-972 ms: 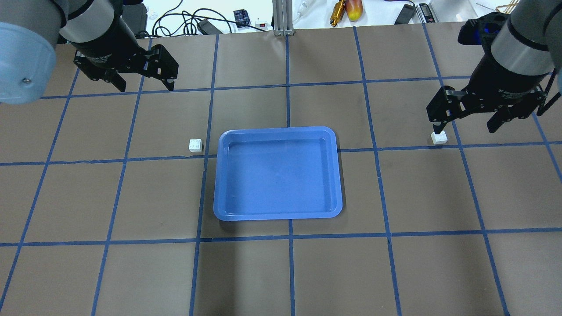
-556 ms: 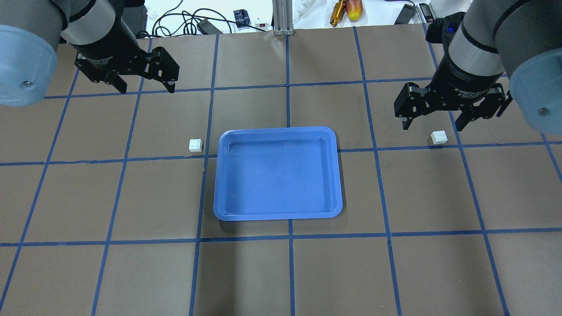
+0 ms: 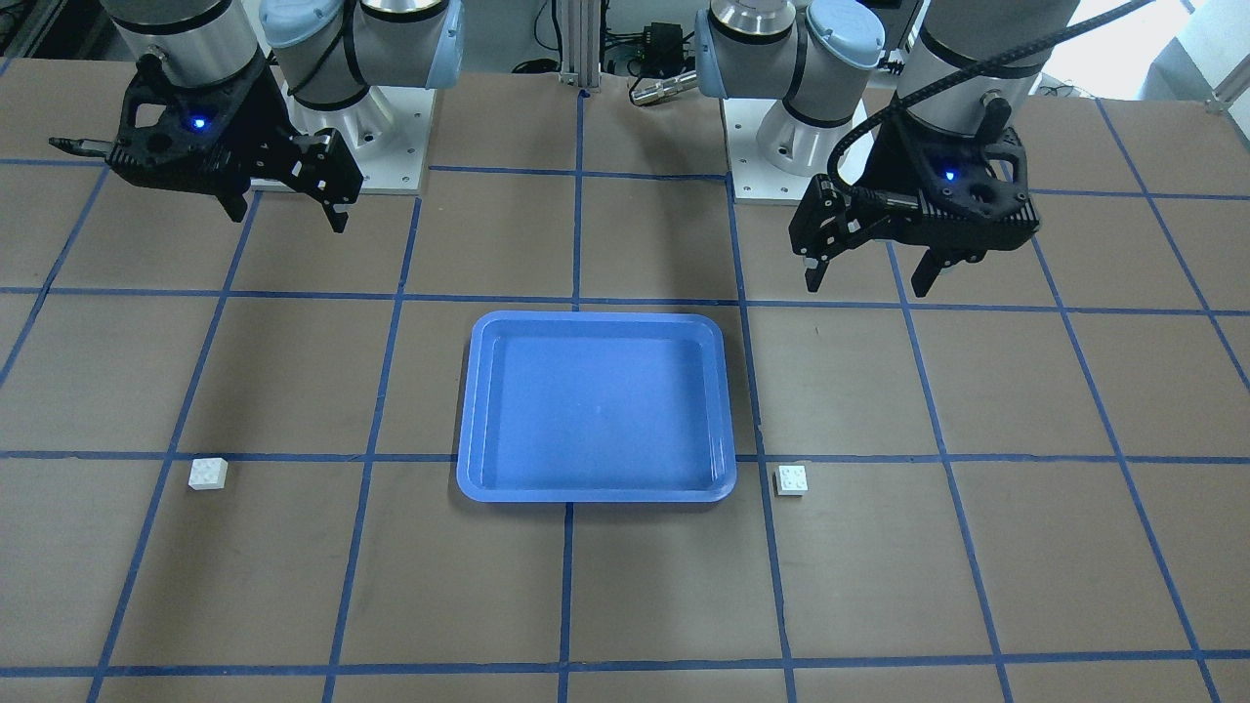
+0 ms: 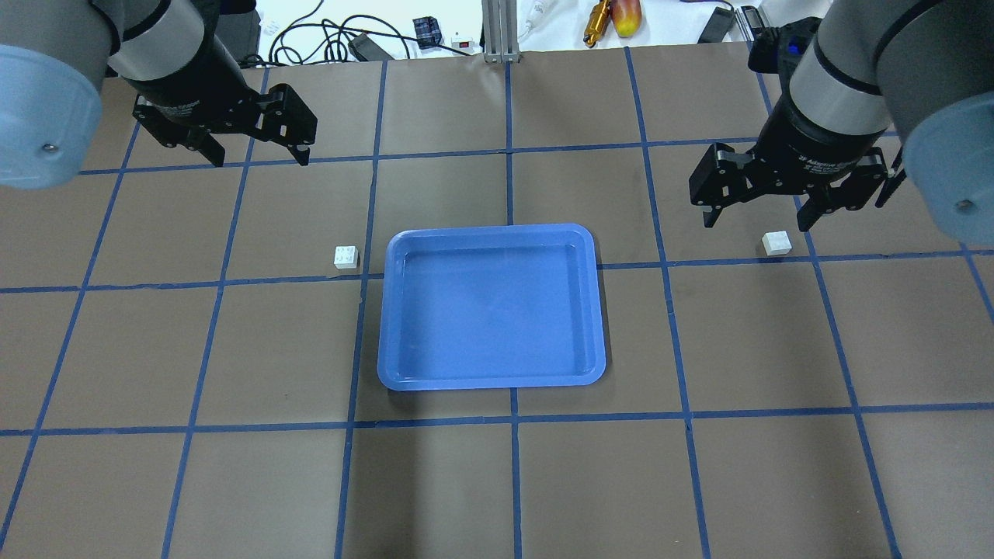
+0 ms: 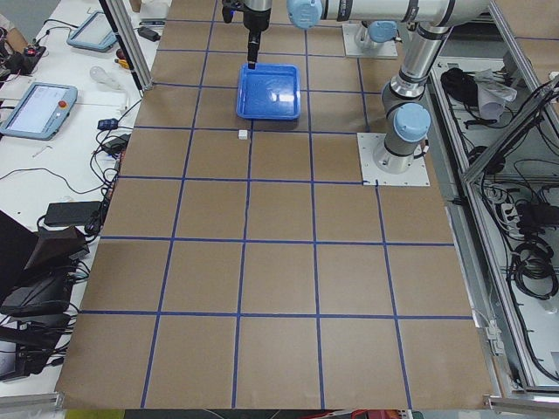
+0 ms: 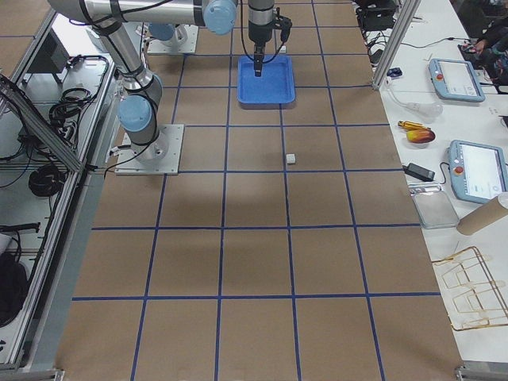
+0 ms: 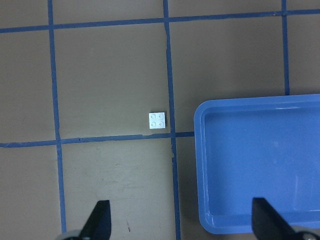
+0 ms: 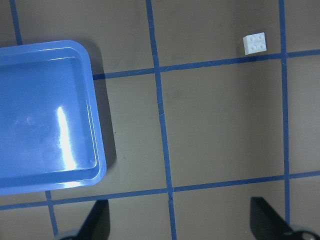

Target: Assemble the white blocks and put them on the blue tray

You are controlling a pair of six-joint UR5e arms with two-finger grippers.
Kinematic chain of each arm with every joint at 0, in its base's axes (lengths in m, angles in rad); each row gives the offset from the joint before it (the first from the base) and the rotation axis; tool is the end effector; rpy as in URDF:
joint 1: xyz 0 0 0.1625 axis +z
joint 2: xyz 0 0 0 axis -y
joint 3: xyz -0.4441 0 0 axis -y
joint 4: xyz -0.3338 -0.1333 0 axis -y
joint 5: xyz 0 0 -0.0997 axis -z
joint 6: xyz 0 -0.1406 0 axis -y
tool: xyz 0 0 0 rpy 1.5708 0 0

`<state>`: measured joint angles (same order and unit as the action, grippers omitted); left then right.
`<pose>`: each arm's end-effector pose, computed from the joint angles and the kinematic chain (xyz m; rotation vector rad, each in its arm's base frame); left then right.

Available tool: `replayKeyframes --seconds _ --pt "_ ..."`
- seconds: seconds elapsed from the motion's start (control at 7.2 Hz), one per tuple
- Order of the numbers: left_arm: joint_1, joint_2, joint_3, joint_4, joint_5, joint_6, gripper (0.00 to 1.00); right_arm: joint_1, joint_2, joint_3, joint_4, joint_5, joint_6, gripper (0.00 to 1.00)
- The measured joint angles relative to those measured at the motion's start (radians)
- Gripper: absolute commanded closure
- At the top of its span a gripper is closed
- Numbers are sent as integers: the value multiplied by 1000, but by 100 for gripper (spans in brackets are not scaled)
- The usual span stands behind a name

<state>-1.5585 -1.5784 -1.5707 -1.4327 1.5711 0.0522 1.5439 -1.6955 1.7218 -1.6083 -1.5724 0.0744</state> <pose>-0.1277 -0.4559 0.4777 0.0624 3.1298 -0.2046 0.1228 -0.3832 0.4549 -0.1590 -3.1362 0.0177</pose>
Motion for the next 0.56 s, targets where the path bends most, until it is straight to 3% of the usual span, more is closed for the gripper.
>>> replayKeyframes --seconds 0.56 --pt "-1 -1 -1 -1 1 0 0 -1 -10 9 9 -6 4 0"
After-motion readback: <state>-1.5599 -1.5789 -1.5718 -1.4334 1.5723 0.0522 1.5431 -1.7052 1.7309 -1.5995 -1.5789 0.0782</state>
